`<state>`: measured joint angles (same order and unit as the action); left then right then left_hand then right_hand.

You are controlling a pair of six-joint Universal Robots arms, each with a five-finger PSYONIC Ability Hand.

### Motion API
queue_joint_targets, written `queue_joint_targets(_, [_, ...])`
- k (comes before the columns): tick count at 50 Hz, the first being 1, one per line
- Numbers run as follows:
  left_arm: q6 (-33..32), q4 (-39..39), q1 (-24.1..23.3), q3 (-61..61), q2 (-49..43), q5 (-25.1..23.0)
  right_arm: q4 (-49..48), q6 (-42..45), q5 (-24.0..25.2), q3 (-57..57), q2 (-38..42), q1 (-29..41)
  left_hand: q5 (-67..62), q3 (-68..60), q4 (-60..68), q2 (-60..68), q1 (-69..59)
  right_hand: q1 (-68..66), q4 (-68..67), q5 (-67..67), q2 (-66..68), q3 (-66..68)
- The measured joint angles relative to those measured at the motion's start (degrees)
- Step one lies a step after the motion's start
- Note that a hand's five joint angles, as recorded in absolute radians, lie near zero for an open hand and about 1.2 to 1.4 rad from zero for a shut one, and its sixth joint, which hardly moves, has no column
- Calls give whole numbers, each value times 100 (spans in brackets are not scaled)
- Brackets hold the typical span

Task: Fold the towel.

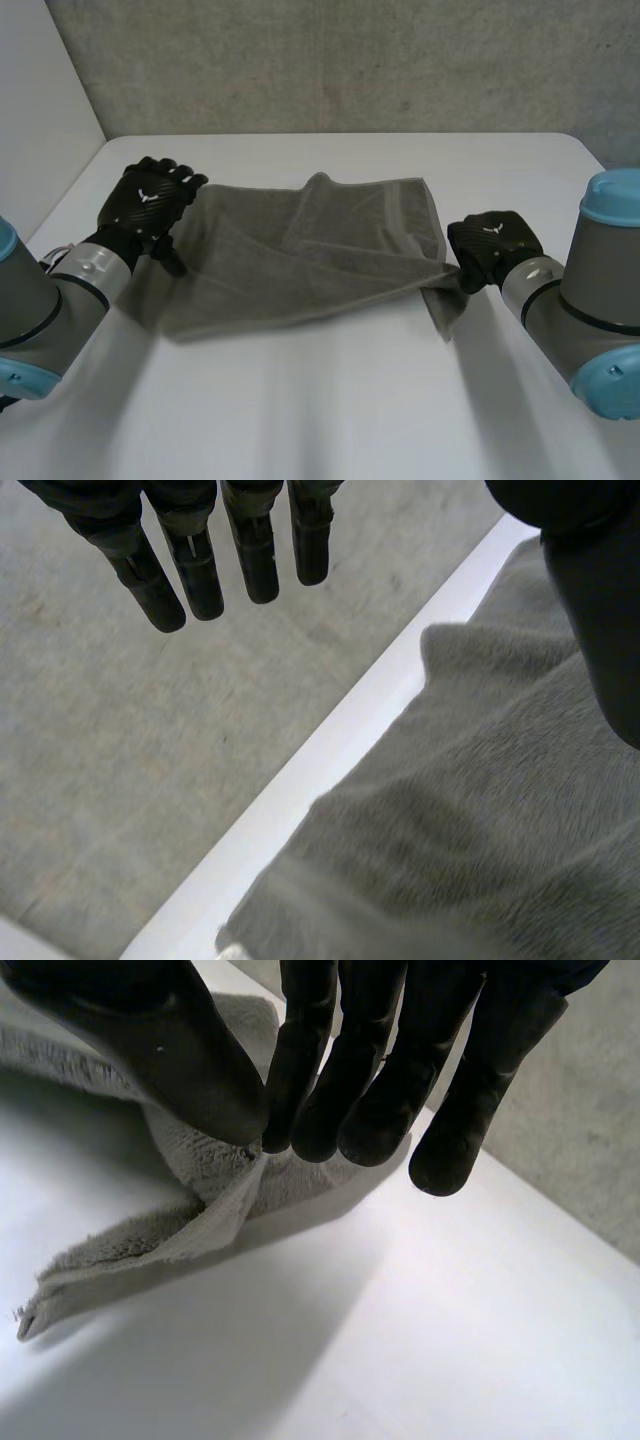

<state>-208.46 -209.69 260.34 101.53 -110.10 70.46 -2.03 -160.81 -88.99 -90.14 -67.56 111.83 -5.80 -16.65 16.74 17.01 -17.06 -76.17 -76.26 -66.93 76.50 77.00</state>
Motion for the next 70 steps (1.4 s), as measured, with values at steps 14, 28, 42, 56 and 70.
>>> queue_joint_targets(14, [75,508,616,1457,1466,519,-186,-154,62,-140,272,90,-2018,-1943,1970,1870,-1902,0,0,0,0,0])
queue_joint_targets(28, [304,1880,922,2468,1970,-553,-243,-127,66,-177,345,95,-3022,-2962,2959,2929,-2919,0,0,0,0,0])
queue_joint_targets(42, [332,1565,850,1864,854,-608,-357,-84,75,-274,363,93,-2964,-2878,2867,2839,-2830,0,0,0,0,1])
queue_joint_targets(56, [322,1292,638,1189,-29,-414,-467,-53,86,-424,357,87,-2997,-2914,2910,2891,-2864,0,0,0,0,1])
queue_joint_targets(70, [331,1281,588,720,-407,-216,-524,-23,92,-495,344,84,-3901,-3854,3843,3833,-3799,0,0,0,0,1])
